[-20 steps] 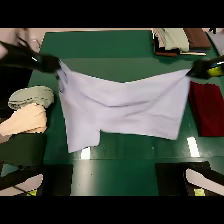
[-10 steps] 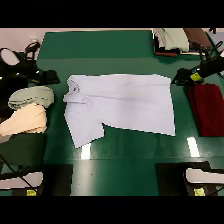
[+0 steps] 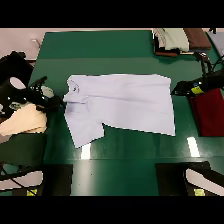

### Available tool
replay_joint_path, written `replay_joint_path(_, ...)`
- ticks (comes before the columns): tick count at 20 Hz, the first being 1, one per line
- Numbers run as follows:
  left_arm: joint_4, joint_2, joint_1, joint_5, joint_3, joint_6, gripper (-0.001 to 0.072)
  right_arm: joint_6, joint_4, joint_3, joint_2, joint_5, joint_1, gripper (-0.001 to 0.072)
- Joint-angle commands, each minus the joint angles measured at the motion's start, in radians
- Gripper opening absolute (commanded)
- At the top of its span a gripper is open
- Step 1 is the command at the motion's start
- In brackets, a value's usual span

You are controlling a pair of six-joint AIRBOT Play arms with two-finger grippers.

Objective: Fold the shirts.

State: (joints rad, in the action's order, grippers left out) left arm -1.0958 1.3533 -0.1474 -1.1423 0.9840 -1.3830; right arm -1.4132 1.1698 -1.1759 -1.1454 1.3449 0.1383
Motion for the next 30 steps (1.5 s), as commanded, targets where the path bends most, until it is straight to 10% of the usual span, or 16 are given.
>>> replay_joint_path(1, 0.043, -0.002, 0.011, 0.071, -0.097, 0.028, 0.0552, 0.000, -0.002, 0.031, 0.050, -0.010, -0.006, 0.0359)
replay_joint_path(5, 0.047, 0.002, 0.101, 0.119, -0.110, 0.029, 0.0536, 0.000, -0.001, 0.032, 0.085, -0.003, 0.017, 0.0359)
replay_joint_path(7, 0.053, 0.001, 0.117, 0.119, -0.093, 0.029, 0.0122, 0.001, 0.004, 0.035, 0.105, 0.047, 0.070, 0.0359)
replay_joint_path(8, 0.052, 0.000, 0.116, 0.109, -0.076, 0.029, 0.0025, 0.001, 0.009, 0.051, 0.114, 0.077, 0.112, 0.0359)
replay_joint_path(11, 0.051, 0.000, 0.117, 0.063, -0.006, 0.031, 0.0024, 0.009, 0.019, 0.221, 0.161, 0.129, 0.303, 0.0380)
replay_joint_path(13, 0.053, 0.000, 0.117, 0.059, 0.026, 0.033, 0.0024, 0.015, 0.037, 0.364, 0.180, 0.126, 0.443, 0.0535)
replay_joint_path(25, 0.086, 0.000, 0.117, 0.078, 0.034, 0.030, 0.0023, 0.114, -0.212, 0.625, -0.053, -0.108, 0.380, 0.0429)
replay_joint_path(30, 0.078, -0.107, 0.116, 0.084, 0.041, 0.022, 0.0023, 0.114, -0.207, 0.488, -0.042, -0.103, 0.134, 0.0068)
